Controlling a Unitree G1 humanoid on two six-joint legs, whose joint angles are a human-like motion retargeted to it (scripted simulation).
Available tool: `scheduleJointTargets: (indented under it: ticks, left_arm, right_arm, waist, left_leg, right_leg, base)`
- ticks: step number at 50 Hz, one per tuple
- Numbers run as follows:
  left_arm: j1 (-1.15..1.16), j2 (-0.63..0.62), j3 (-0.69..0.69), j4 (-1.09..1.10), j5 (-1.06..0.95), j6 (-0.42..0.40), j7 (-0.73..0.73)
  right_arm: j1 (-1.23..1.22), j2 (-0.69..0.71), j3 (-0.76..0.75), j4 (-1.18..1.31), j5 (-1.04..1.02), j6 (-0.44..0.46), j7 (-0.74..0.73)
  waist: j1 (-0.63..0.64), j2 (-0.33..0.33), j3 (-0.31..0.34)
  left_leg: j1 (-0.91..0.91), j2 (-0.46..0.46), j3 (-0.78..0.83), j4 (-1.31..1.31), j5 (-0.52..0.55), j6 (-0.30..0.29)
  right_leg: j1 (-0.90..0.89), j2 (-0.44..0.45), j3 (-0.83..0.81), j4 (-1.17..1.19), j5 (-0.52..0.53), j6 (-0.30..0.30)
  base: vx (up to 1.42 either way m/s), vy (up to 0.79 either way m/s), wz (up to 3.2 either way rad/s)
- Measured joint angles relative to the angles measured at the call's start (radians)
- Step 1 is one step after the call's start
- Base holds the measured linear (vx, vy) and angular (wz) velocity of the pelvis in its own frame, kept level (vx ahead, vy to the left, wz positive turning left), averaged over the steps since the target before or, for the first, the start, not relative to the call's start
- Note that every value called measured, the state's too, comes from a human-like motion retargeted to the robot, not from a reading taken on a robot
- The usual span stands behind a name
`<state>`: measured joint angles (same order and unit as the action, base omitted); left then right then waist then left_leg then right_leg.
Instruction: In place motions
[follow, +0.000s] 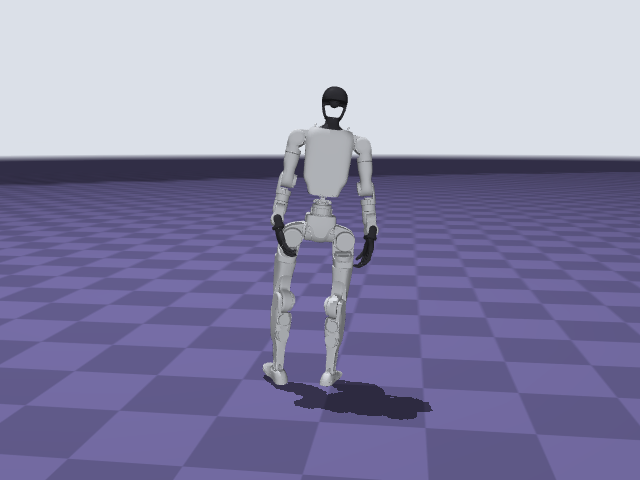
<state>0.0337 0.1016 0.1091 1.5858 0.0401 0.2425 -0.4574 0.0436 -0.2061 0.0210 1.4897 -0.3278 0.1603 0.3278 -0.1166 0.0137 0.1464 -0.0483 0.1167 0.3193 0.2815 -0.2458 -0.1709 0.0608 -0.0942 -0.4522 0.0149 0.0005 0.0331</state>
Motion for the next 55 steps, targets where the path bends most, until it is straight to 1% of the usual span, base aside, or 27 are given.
scheduleJointTargets:
  ticks: [2,3,4,5,8,10,12,13,15,17,18,20,23,26,29,33,37,40,43,45,48,50,52,55]
  left_arm:
    - [0.002,-0.013,-0.002,0.0,-0.02,-0.016,0.02]
    - [0.004,-0.019,-0.002,0.001,-0.033,-0.025,0.033]
    - [0.008,-0.025,-0.001,0.001,-0.047,-0.034,0.044]
    - [0.013,-0.031,0.0,0.002,-0.061,-0.044,0.055]
    - [0.038,-0.046,0.008,0.005,-0.085,-0.066,0.075]
    - [0.057,-0.052,0.008,0.015,-0.096,-0.074,0.083]
    - [0.076,-0.058,0.002,0.032,-0.098,-0.075,0.084]
    - [0.081,-0.061,-0.001,0.043,-0.094,-0.072,0.078]
    - [0.077,-0.059,-0.009,0.062,-0.068,-0.055,0.05]
    - [0.054,-0.047,-0.011,0.067,-0.031,-0.029,0.02]
    - [0.048,-0.04,-0.014,0.063,-0.019,-0.022,0.015]
    - [0.034,-0.025,-0.023,0.047,0.003,-0.011,0.004]
    - [0.012,-0.009,-0.019,0.009,0.045,0.012,-0.041]
    - [-0.014,-0.004,0.0,-0.028,0.057,0.035,-0.087]
    - [-0.033,-0.008,0.015,-0.055,0.023,0.033,-0.104]
    - [-0.047,-0.019,0.026,-0.075,-0.012,0.026,-0.11]
    - [-0.037,-0.019,0.015,-0.068,-0.004,0.018,-0.107]
    - [-0.023,-0.011,0.0,-0.044,0.016,0.015,-0.097]
    - [-0.007,-0.004,-0.005,-0.004,0.043,0.015,-0.082]
    - [-0.001,-0.001,0.002,0.03,0.063,0.019,-0.07]
    - [0.019,-0.005,0.021,0.066,0.065,0.025,-0.055]
    - [0.036,-0.009,0.036,0.083,0.055,0.028,-0.061]
    - [0.048,-0.009,0.052,0.097,0.053,0.036,-0.07]
    - [0.059,-0.002,0.07,0.111,0.053,0.048,-0.073]
  right_arm:
    - [-0.001,-0.004,-0.002,-0.008,0.0,0.009,0.014]
    - [-0.002,-0.007,-0.001,-0.013,-0.006,0.015,0.017]
    - [-0.002,-0.01,0.004,-0.017,-0.013,0.018,0.019]
    - [-0.002,-0.014,0.011,-0.022,-0.021,0.021,0.019]
    - [-0.002,-0.023,0.036,-0.039,-0.055,0.025,0.014]
    - [-0.001,-0.023,0.041,-0.052,-0.085,0.025,0.007]
    - [0.005,-0.024,0.038,-0.058,-0.107,0.021,0.003]
    - [0.008,-0.024,0.035,-0.059,-0.113,0.019,0.004]
    - [0.009,-0.018,0.024,-0.055,-0.107,0.022,0.005]
    - [-0.001,-0.002,0.011,-0.035,-0.068,0.024,0.001]
    - [-0.002,0.006,0.009,-0.023,-0.042,0.022,0.0]
    - [-0.001,0.015,0.014,0.005,0.011,0.014,0.015]
    - [0.004,0.027,0.036,0.032,0.022,0.018,0.04]
    - [0.003,0.036,0.064,0.031,-0.039,0.024,0.024]
    - [-0.01,0.038,0.105,0.012,-0.122,0.021,0.016]
    - [-0.034,0.033,0.145,-0.035,-0.232,0.01,0.048]
    - [-0.035,0.034,0.151,-0.094,-0.243,-0.005,0.06]
    - [-0.025,0.035,0.141,-0.128,-0.198,-0.029,0.066]
    - [-0.001,0.031,0.108,-0.159,-0.171,-0.036,0.101]
    - [0.017,0.03,0.053,-0.2,-0.139,-0.016,0.171]
    - [0.003,0.017,-0.07,-0.272,0.0,0.019,0.299]
    - [-0.028,0.01,-0.169,-0.35,0.141,0.055,0.268]
    - [-0.08,-0.013,-0.259,-0.441,0.297,0.072,0.17]
    - [-0.189,-0.102,-0.36,-0.542,0.463,0.058,0.054]
  waist:
    - [-0.005,0.001,0.009]
    - [-0.004,0.002,0.011]
    - [-0.001,0.002,0.014]
    - [0.004,0.001,0.016]
    - [0.025,0.001,0.014]
    - [0.023,0.016,0.004]
    - [0.004,0.037,-0.016]
    - [-0.008,0.051,-0.027]
    - [-0.032,0.075,-0.043]
    - [-0.057,0.078,-0.046]
    - [-0.063,0.075,-0.048]
    - [-0.068,0.058,-0.054]
    - [-0.023,0.044,-0.073]
    - [-0.003,0.029,-0.083]
    - [-0.003,0.019,-0.081]
    - [0.006,0.017,-0.056]
    - [0.005,0.014,-0.035]
    - [0.004,0.008,-0.029]
    - [0.001,0.005,-0.038]
    - [-0.002,0.005,-0.043]
    - [0.007,0.008,-0.054]
    - [0.004,0.012,-0.066]
    - [-0.004,0.015,-0.082]
    - [-0.007,0.013,-0.111]
  left_leg:
    - [-0.037,0.005,-0.046,0.051,0.033,-0.038]
    - [-0.052,0.003,-0.07,0.068,0.031,-0.051]
    - [-0.056,0.004,-0.079,0.074,0.02,-0.052]
    - [-0.056,0.005,-0.08,0.076,0.004,-0.047]
    - [-0.012,0.007,-0.033,0.008,-0.025,0.013]
    - [0.023,0.011,0.005,-0.063,-0.012,0.031]
    - [0.048,0.003,0.024,-0.116,-0.033,0.053]
    - [0.058,0.012,0.047,-0.139,-0.032,0.047]
    - [0.057,0.017,0.021,-0.168,-0.017,0.024]
    - [0.055,0.022,0.044,-0.176,-0.017,0.025]
    - [0.058,0.019,0.05,-0.182,-0.016,0.029]
    - [0.062,-0.008,0.026,-0.195,-0.011,0.038]
    - [0.071,-0.023,0.035,-0.205,-0.019,0.046]
    - [0.065,-0.036,0.023,-0.2,-0.023,0.053]
    - [0.056,-0.045,0.006,-0.187,-0.027,0.061]
    - [0.073,-0.041,0.019,-0.185,-0.034,0.067]
    - [0.094,-0.04,0.025,-0.189,-0.038,0.071]
    - [0.104,-0.042,0.031,-0.192,-0.041,0.074]
    - [0.109,-0.046,0.033,-0.198,-0.044,0.075]
    - [0.113,-0.048,0.031,-0.202,-0.047,0.075]
    - [0.117,-0.045,0.042,-0.207,-0.051,0.077]
    - [0.116,-0.043,0.046,-0.208,-0.054,0.081]
    - [0.117,-0.045,0.047,-0.214,-0.056,0.083]
    - [0.122,-0.051,0.048,-0.226,-0.057,0.084]
  right_leg:
    - [-0.005,-0.006,-0.012,-0.004,0.003,0.001]
    - [-0.009,-0.009,-0.014,-0.005,0.006,0.002]
    - [-0.012,-0.012,-0.013,-0.006,0.008,0.002]
    - [-0.015,-0.016,-0.01,-0.005,0.01,0.002]
    - [-0.018,-0.02,0.014,-0.002,0.013,-0.001]
    - [-0.021,-0.008,0.027,0.001,0.012,-0.001]
    - [-0.022,0.002,0.031,0.004,0.012,0.004]
    - [-0.025,0.008,0.03,0.006,0.011,0.005]
    - [-0.031,0.018,0.017,0.01,0.011,0.007]
    - [-0.034,0.012,-0.006,0.014,0.01,0.011]
    - [-0.033,0.01,-0.014,0.016,0.009,0.011]
    - [-0.019,0.02,-0.034,0.0,0.009,-0.008]
    - [-0.025,0.014,-0.016,0.003,0.01,-0.009]
    - [-0.031,0.002,-0.017,0.007,0.017,-0.003]
    - [-0.036,-0.008,-0.023,0.018,0.02,0.001]
    - [-0.045,-0.013,0.008,0.056,0.007,0.002]
    - [-0.041,-0.017,0.02,0.071,0.003,0.006]
    - [-0.039,-0.018,0.028,0.074,0.003,0.007]
    - [-0.042,-0.021,0.028,0.073,0.003,0.011]
    - [-0.044,-0.023,0.025,0.076,0.001,0.012]
    - [-0.053,-0.023,0.039,0.082,0.003,0.015]
    - [-0.056,-0.022,0.041,0.079,0.008,0.017]
    - [-0.056,-0.021,0.038,0.069,0.013,0.019]
    - [-0.053,-0.02,0.036,0.053,0.019,0.023]
  base:
    - [-0.1,-0.06,0.4]
    - [-0.08,-0.04,0.17]
    - [-0.06,-0.02,-0.03]
    - [-0.06,0.03,-0.3]
    - [-0.03,0.08,-0.52]
    - [0.06,0.13,-0.36]
    - [0.15,0.15,-0.06]
    - [0.14,0.15,0.09]
    - [0.05,0.11,0.26]
    - [-0.06,0.16,0.42]
    - [-0.02,0.1,0.36]
    - [0.04,0.09,0.2]
    - [0.05,0.09,-0.23]
    - [-0.01,0.08,0.01]
    - [-0.04,0.07,0.07]
    - [-0.03,0.06,-0.25]
    - [-0.03,0.02,-0.24]
    - [-0.01,0.0,-0.06]
    - [0.0,0.0,0.0]
    - [0.0,0.0,0.0]
    - [0.01,0.04,-0.24]
    - [-0.01,0.06,-0.18]
    - [-0.02,0.07,-0.06]
    - [0.02,0.0,0.02]
